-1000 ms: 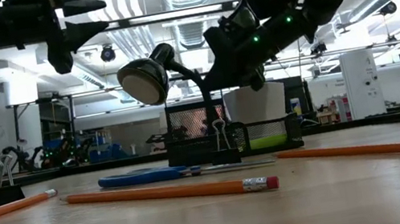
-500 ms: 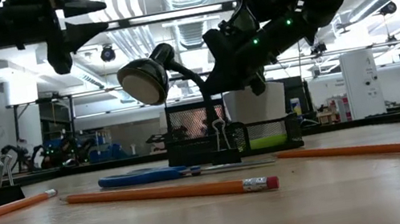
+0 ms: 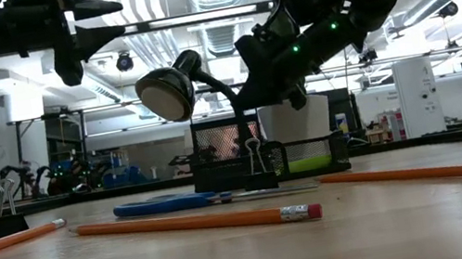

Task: Pick and place office supplies into organizer
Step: Put the left black pen into the mesh desk organizer

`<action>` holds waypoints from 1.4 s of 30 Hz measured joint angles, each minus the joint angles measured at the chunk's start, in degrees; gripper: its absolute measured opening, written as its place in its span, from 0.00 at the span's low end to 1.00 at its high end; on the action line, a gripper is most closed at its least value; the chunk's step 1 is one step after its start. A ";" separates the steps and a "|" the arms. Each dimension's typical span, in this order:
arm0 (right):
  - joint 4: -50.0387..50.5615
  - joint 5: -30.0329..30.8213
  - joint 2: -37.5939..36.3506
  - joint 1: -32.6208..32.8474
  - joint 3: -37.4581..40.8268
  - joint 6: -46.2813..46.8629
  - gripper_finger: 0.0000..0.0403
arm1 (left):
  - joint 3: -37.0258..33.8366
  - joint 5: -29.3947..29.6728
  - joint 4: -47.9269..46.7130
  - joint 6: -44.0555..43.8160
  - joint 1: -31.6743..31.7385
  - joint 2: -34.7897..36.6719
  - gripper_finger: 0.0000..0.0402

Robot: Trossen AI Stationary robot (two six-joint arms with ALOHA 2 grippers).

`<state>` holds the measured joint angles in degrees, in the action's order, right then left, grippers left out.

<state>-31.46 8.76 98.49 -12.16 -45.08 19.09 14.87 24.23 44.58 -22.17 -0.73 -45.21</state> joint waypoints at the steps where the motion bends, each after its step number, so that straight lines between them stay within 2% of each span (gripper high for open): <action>1: 0.10 -0.57 0.00 0.00 0.00 -0.19 0.05 | 0.00 0.00 0.00 0.00 0.00 -0.02 0.42; 42: 6.28 -5.63 -0.15 -0.24 0.02 0.23 0.05 | 0.04 0.11 -0.02 0.00 0.01 -0.09 0.42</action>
<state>-25.18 3.14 98.35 -12.40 -45.06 19.31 14.92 24.34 44.56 -22.17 -0.72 -45.30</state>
